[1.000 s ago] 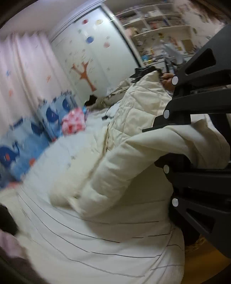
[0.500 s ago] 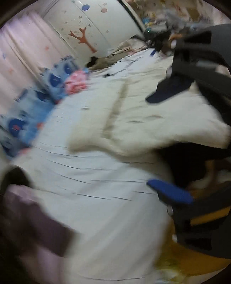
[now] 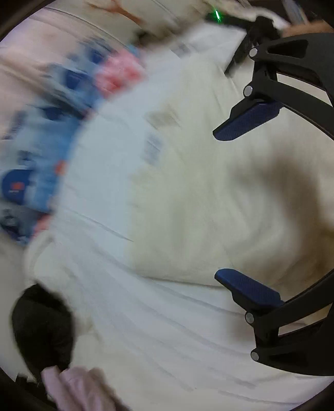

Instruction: Fold large clothes

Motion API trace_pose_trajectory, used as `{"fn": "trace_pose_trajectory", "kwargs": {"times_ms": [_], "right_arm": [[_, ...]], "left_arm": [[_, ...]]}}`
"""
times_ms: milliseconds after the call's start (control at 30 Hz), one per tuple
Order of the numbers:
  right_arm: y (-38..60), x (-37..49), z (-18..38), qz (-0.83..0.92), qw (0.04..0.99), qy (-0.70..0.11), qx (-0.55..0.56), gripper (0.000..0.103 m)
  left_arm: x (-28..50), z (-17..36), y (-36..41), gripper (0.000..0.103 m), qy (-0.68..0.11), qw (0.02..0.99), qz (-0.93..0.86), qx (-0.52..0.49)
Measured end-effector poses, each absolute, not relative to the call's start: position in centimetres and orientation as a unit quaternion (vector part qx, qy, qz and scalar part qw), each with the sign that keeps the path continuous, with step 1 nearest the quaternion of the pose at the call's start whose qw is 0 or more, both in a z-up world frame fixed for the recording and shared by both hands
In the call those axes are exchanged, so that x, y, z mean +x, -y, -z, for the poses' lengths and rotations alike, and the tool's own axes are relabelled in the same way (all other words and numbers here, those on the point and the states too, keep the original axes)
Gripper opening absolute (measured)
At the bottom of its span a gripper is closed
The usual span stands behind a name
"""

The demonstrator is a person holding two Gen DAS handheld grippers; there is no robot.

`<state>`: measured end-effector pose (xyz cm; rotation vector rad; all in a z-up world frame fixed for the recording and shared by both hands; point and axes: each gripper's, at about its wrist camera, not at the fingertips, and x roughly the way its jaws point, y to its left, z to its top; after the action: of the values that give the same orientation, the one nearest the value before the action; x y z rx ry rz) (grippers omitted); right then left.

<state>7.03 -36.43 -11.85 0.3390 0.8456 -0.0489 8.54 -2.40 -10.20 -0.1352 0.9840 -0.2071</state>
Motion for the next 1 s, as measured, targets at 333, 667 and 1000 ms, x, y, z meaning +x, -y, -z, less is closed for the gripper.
{"fn": "trace_pose_trajectory", "kwargs": {"times_ms": [333, 667, 1000], "right_arm": [[36.2, 3.6, 7.0, 0.043, 0.921, -0.359, 0.144, 0.097], [35.1, 5.7, 9.0, 0.062, 0.895, -0.43, 0.101, 0.097], [37.0, 11.9, 11.4, 0.074, 0.889, -0.431, 0.137, 0.097]], "left_arm": [[7.8, 9.8, 2.9, 0.096, -0.446, 0.893, 0.061, -0.009], [7.8, 11.3, 6.9, 0.096, -0.456, 0.875, 0.118, 0.109], [7.6, 10.6, 6.7, 0.096, -0.443, 0.88, 0.139, 0.097]]}}
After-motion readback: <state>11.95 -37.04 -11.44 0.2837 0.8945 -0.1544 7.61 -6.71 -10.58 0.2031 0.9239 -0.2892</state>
